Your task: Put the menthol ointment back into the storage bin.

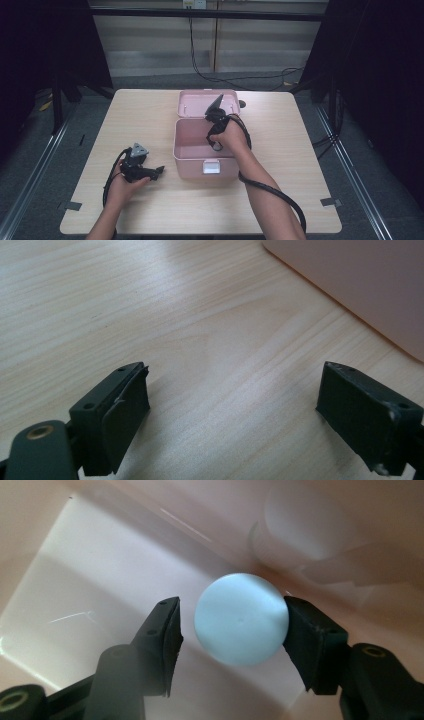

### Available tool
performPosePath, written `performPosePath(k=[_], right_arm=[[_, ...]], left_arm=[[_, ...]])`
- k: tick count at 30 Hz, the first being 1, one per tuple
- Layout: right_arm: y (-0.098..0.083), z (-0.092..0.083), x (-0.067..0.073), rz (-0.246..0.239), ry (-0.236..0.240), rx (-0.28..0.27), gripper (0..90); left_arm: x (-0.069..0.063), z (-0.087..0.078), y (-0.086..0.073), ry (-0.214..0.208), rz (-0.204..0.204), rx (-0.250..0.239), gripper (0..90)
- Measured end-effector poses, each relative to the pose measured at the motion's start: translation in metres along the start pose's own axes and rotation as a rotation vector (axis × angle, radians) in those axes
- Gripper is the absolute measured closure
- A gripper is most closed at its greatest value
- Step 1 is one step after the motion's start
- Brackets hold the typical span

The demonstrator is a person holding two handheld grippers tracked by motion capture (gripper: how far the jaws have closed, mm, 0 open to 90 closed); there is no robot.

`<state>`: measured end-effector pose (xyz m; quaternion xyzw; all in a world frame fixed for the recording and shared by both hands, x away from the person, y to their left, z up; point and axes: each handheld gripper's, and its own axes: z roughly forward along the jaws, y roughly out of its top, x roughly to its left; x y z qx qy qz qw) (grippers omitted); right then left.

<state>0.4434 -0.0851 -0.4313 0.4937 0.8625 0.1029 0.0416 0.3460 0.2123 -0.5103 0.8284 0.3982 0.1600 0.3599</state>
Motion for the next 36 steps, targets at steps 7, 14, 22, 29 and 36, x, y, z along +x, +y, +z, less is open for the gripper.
performPosePath(k=[7,14,22,29,36], right_arm=[[-0.006,-0.022,0.001,-0.017,-0.002,-0.023,40.7],[-0.011,-0.04,0.003,-0.042,0.013,-0.044,41.2],[-0.018,-0.061,0.01,-0.109,0.021,-0.047,46.5],[-0.028,-0.077,0.012,-0.171,0.034,-0.054,49.7],[-0.036,-0.089,0.017,-0.225,0.055,-0.079,51.5]], left_arm=[[0.0,0.0,0.0,-0.001,0.001,0.003,12.5],[0.0,0.0,0.0,-0.001,0.001,0.004,12.5],[0.0,0.0,0.0,-0.001,0.0,0.004,12.5],[0.0,0.0,0.0,-0.001,0.001,0.004,12.5],[0.0,0.0,0.0,-0.001,0.005,0.006,12.5]])
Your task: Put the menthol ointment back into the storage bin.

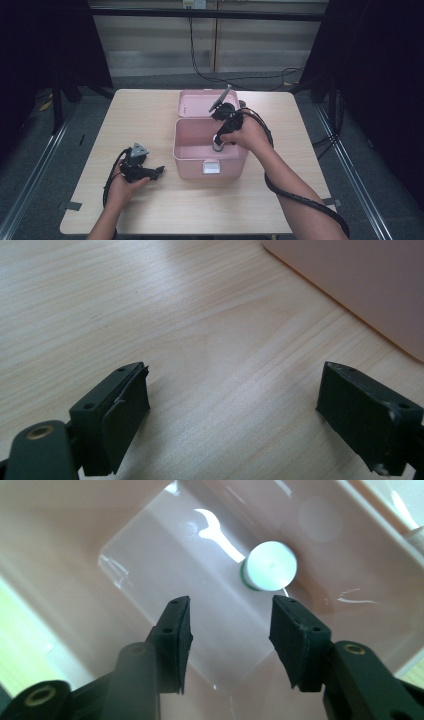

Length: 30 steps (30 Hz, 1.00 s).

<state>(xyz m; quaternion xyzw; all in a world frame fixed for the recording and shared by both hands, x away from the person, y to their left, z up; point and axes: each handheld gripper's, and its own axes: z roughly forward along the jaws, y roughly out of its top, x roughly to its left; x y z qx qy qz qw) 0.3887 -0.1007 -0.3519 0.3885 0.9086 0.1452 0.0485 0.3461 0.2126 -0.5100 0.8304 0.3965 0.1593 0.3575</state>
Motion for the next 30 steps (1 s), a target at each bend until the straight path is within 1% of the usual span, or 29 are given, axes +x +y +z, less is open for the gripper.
performPosePath(k=[2,6,7,8,9,11,12,14,16,18,20,21,22,23,24,25,26,28,29,30], right_arm=[[-0.001,-0.002,0.003,-0.005,0.018,-0.004,52.5],[-0.002,-0.005,0.011,-0.02,0.028,0.007,52.7],[-0.002,-0.006,0.012,-0.024,0.032,0.001,53.9],[-0.003,-0.007,0.014,-0.029,0.046,-0.006,54.2],[-0.003,-0.008,0.016,-0.038,0.043,-0.008,54.6],[-0.005,-0.01,0.018,-0.05,0.034,-0.004,55.2],[-0.005,-0.011,0.019,-0.052,0.036,-0.002,55.3],[-0.007,-0.015,0.021,-0.045,0.051,-0.022,57.2],[-0.008,-0.018,0.022,-0.054,0.055,-0.028,59.5],[-0.01,-0.019,0.025,-0.07,0.063,-0.023,60.5],[-0.011,-0.022,0.027,-0.08,0.064,-0.035,62.9],[-0.012,-0.023,0.028,-0.086,0.066,-0.033,63.5],[-0.013,-0.024,0.03,-0.094,0.07,-0.024,63.8],[-0.013,-0.024,0.031,-0.102,0.065,-0.022,64.2],[-0.014,-0.025,0.032,-0.104,0.064,-0.019,67.1],[-0.015,-0.025,0.033,-0.112,0.072,-0.014,67.5],[-0.016,-0.026,0.035,-0.115,0.069,-0.006,68.7],[-0.017,-0.026,0.037,-0.138,0.071,-0.005,72.9],[-0.018,-0.027,0.039,-0.147,0.066,0.001,74.0],[-0.019,-0.028,0.04,-0.154,0.05,-0.007,78.8]], left_arm=[[0.0,0.0,0.0,0.0,0.0,0.0,12.5],[0.0,0.0,0.0,0.0,-0.004,-0.002,12.5],[0.0,0.0,0.0,0.0,-0.004,-0.003,12.5],[0.0,0.0,0.0,0.001,-0.003,-0.003,12.5],[0.0,0.0,0.0,0.0,0.001,0.001,12.5],[0.0,0.0,0.0,0.0,-0.004,-0.003,12.5],[0.0,0.0,0.0,0.0,-0.004,-0.002,12.5],[0.0,0.0,0.0,0.0,-0.004,-0.002,12.5],[0.0,0.0,0.0,0.0,-0.004,-0.002,12.5],[0.0,0.0,0.0,0.0,-0.004,-0.002,12.5],[0.0,0.0,0.0,0.0,-0.004,-0.002,12.5],[0.0,0.0,0.0,0.0,0.001,0.001,12.5],[0.0,0.0,0.0,0.0,-0.004,-0.002,12.5],[0.0,0.0,0.0,0.0,-0.004,-0.002,12.5],[0.0,0.0,0.0,0.0,-0.004,-0.003,12.5],[0.0,0.0,0.0,0.001,-0.004,-0.003,12.5],[0.0,0.0,0.0,0.0,-0.004,-0.002,12.5],[0.0,0.0,0.0,0.0,-0.004,-0.002,12.5],[0.0,0.0,0.0,0.0,-0.004,-0.002,12.5],[0.0,0.0,0.0,0.0,-0.004,-0.002,12.5]])
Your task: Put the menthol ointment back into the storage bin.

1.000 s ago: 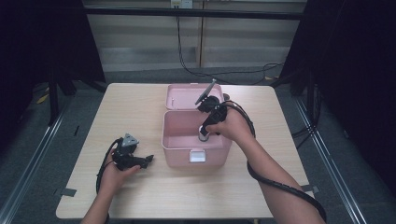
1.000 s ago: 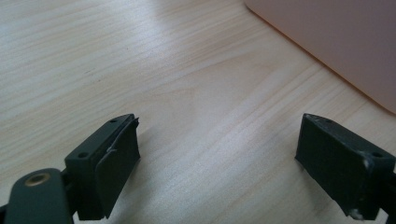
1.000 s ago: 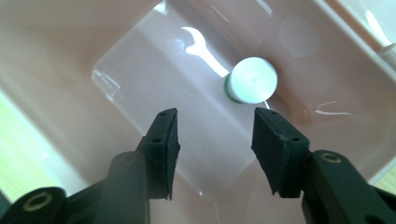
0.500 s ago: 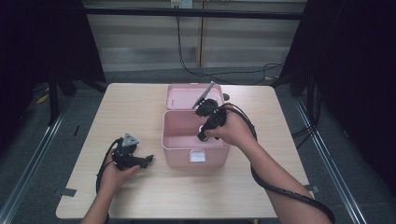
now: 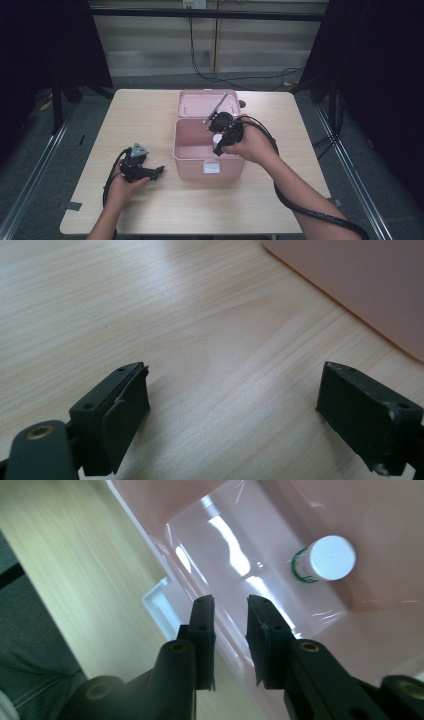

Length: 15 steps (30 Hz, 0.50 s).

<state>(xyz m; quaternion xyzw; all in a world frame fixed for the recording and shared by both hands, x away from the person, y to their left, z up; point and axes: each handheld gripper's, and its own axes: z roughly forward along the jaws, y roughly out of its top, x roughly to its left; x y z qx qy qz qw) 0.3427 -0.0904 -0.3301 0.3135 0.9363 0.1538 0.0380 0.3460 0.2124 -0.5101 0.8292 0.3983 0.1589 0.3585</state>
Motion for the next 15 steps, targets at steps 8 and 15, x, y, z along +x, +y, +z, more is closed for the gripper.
performPosePath(k=[8,15], right_arm=[[-0.0025,0.0016,0.0067,-0.021,0.041,0.03,90.0],[-0.0035,0.008,0.0111,-0.031,0.087,0.049,90.0]], left_arm=[[0.0,-0.0001,0.0,0.001,0.0,0.001,12.5],[0.0,-0.0001,0.0,0.0,0.0,0.001,12.5]])
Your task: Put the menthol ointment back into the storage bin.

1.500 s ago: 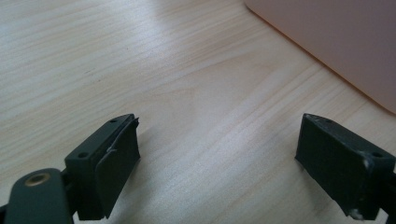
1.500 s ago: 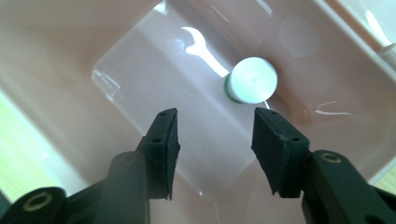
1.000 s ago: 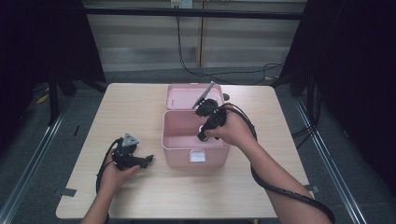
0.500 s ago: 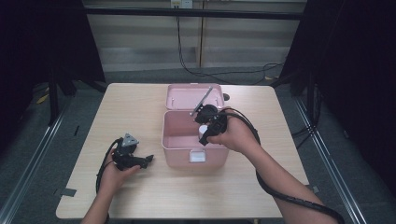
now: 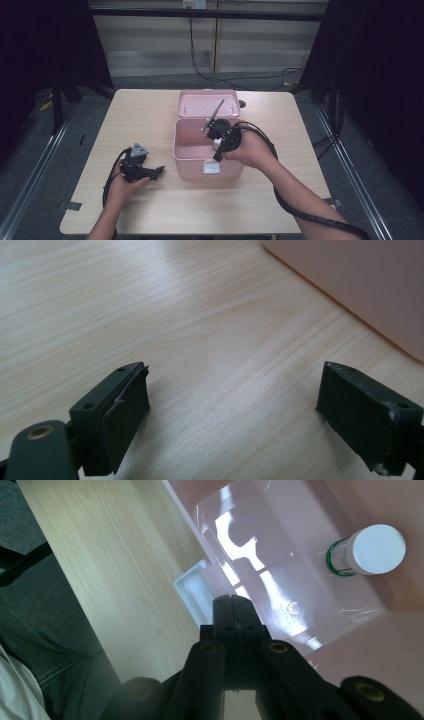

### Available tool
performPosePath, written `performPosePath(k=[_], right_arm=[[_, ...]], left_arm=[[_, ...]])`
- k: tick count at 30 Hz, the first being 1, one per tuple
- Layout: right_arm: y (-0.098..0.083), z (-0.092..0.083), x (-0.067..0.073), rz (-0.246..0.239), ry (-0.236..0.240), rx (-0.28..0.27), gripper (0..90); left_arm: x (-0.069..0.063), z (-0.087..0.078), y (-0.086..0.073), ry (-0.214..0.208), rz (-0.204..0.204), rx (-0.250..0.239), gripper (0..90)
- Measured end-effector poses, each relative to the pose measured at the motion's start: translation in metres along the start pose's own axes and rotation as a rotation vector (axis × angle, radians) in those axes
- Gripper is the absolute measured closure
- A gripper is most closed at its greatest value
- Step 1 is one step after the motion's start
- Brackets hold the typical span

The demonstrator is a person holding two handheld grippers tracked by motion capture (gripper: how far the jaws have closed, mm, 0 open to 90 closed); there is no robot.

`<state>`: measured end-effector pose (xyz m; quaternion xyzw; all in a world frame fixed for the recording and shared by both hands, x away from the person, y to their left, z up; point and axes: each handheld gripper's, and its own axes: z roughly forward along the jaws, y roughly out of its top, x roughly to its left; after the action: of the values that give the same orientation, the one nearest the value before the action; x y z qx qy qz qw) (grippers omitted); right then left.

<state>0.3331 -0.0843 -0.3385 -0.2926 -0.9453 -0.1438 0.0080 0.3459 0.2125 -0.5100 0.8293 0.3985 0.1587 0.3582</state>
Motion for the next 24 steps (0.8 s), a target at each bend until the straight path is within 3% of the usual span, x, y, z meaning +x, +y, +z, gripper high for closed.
performPosePath(k=[9,17,21,24], right_arm=[[0.001,0.014,0.008,-0.052,0.03,0.008,90.0],[-0.003,0.028,0.016,-0.091,0.01,0.027,90.0],[-0.006,0.031,0.017,-0.096,0.021,0.011,90.0],[-0.007,0.032,0.018,-0.129,0.012,0.005,90.0]], left_arm=[[0.0,0.0,0.0,0.0,-0.001,-0.003,12.5],[0.0,0.0,0.0,0.0,0.0,-0.004,12.5],[0.0,0.0,0.0,0.002,0.0,-0.003,12.5],[0.0,0.0,0.0,0.002,0.001,-0.003,12.5]])
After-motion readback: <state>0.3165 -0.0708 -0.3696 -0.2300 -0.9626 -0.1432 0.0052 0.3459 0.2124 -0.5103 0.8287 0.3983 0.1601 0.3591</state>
